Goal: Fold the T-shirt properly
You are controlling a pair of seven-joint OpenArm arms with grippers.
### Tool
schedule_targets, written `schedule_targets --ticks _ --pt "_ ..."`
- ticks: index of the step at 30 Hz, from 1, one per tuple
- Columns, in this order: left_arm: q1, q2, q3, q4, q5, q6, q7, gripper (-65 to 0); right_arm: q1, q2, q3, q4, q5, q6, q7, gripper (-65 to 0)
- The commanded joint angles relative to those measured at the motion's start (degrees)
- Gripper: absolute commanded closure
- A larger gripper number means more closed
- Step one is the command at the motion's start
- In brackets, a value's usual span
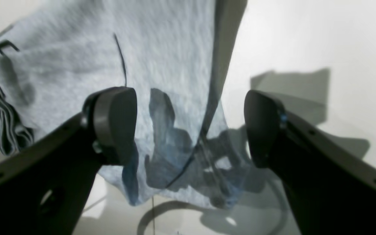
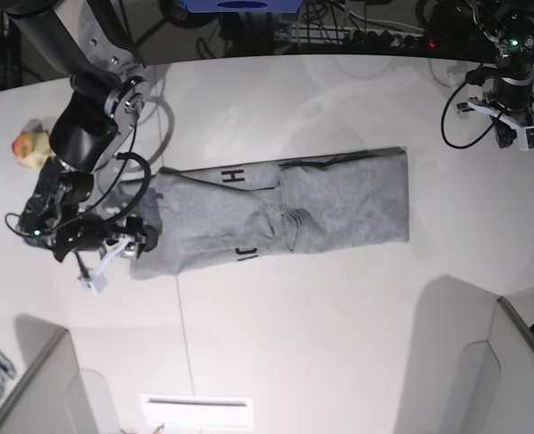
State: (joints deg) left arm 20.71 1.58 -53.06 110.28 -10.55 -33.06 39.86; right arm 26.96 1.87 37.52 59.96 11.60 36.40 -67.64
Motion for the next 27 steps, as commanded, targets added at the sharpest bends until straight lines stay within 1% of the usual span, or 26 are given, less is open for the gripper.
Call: schedule_targets --ticks 1,3,4,8,10,11,14,16,19,22,27 --pt "-0.5 -0.6 -0.1 0.9 -0.6 -0.2 -1.3 0.0 1.7 0.7 0.2 0.8 0.6 -1.1 1.6 -48.0" --pt "-0.5 -0.6 -0.2 0.9 -0.6 -0.2 -1.3 0.0 1.6 1.7 0.2 0.7 0.6 -3.3 3.6 -48.0" --pt "-0.5 -0.6 -0.2 0.9 -0.6 -0.2 -1.3 0.0 1.6 1.9 0.2 -0.1 0.6 -3.7 3.9 -48.0" --pt "-1.0 -0.6 -0.1 0.9 -0.6 -0.2 -1.3 0.0 1.5 2.1 0.1 -5.9 0.6 -3.7 4.1 -48.0" --pt "-1.1 -0.6 -0.1 0.9 -0.6 -0.2 -1.3 0.0 0.5 1.7 0.1 -7.1 0.7 -3.7 3.7 -48.0" --pt "-1.1 -0.6 -0.1 0.9 -0.6 -0.2 -1.3 0.0 -0.1 1.3 -0.2 -6.8 0.7 -3.7 3.5 -48.0" --pt "-1.8 -0.6 -0.1 0.3 -0.5 -0.2 -1.3 0.0 -1.6 -0.5 -0.4 -6.1 0.7 -3.5 0.3 -48.0" --pt "-1.9 -0.7 -0.1 -0.6 -0.5 -0.2 -1.3 0.0 -2.7 -1.6 -1.0 -4.8 0.7 -3.5 0.1 -48.0" --pt "-2.6 -0.7 2.3 -2.0 -0.5 -0.2 -1.3 0.0 -4.2 -2.2 -4.7 -3.3 0.7 -3.5 0.3 -48.0" --pt "-4.4 -0.7 4.8 -5.6 -0.5 -0.2 -1.3 0.0 -5.6 -2.5 -8.0 -2.5 0.7 -3.5 0.5 -48.0" --pt "-8.5 -0.7 7.6 -9.8 -0.5 -0.2 -1.3 0.0 -5.6 -2.4 -8.0 -2.5 0.7 -3.5 0.5 -48.0"
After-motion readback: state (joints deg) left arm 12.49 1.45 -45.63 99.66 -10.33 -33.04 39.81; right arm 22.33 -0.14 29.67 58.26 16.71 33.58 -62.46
